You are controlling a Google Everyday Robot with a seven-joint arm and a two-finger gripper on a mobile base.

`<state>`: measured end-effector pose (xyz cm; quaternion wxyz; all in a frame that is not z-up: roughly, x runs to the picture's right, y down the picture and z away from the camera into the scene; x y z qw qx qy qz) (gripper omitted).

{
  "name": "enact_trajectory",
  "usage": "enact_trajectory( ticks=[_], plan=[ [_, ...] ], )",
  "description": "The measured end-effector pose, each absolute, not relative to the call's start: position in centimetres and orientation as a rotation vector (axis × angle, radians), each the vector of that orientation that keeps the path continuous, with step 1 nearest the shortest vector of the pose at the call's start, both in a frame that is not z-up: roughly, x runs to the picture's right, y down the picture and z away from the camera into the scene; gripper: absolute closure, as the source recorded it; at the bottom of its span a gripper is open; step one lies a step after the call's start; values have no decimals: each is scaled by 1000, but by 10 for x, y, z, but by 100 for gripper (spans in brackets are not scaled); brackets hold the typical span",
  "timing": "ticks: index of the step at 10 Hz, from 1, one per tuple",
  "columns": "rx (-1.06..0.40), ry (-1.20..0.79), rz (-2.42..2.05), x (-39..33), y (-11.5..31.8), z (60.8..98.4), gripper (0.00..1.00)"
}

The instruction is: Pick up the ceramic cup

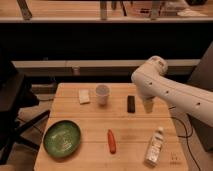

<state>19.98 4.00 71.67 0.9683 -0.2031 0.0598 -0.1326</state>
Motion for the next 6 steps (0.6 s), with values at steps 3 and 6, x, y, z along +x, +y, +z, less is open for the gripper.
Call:
enact_trajectory(
  ticks=[3,6],
  plan=[
    [-398,111,-313,183,31,722,20],
    [-382,105,-352,168,22,727,20]
  ],
)
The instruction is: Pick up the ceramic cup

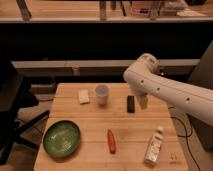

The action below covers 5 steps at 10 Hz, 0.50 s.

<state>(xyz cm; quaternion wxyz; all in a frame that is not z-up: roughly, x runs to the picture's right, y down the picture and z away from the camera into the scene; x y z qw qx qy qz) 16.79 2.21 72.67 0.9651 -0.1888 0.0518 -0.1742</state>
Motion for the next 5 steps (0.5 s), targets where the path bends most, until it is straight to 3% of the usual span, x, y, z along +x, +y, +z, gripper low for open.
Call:
enact_trajectory(
  ticks=[5],
  plan=[
    [-348,93,-399,154,10,735,20]
  ],
)
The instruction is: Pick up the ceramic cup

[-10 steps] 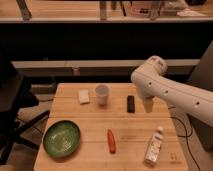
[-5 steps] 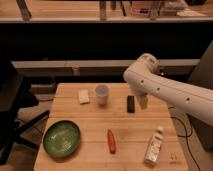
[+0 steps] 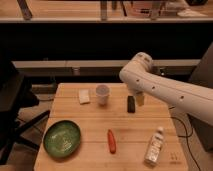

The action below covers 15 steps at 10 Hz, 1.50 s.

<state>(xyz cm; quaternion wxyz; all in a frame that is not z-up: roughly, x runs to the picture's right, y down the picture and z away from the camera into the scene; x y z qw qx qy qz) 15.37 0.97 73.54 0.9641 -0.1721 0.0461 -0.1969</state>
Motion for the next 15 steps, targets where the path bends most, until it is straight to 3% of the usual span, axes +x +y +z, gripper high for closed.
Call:
enact_trajectory(
  ticks=[15],
  plan=[
    [-241,-15,-532,108,-13,766,20]
  ],
)
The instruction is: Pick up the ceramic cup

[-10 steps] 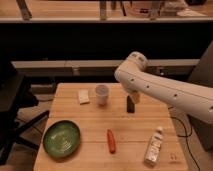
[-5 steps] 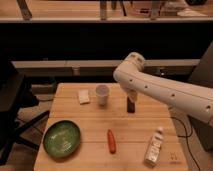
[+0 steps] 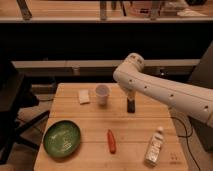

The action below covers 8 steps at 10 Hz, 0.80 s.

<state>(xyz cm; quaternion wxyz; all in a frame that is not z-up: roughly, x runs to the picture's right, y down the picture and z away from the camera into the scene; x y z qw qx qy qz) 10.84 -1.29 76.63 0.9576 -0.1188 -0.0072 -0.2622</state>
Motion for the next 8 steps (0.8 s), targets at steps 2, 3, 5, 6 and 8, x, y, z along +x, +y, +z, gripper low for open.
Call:
enact_trajectory(
  ticks=[2,3,5,6,8],
  plan=[
    [-228,-33,-544,106,-14,771,20],
    [-224,-44,-549,105,-15,773,20],
    [-213,-66,-555,102,-17,777,20],
    [-210,-76,-559,101,-17,779,20],
    [-203,-103,-565,99,-18,782,20]
  ],
)
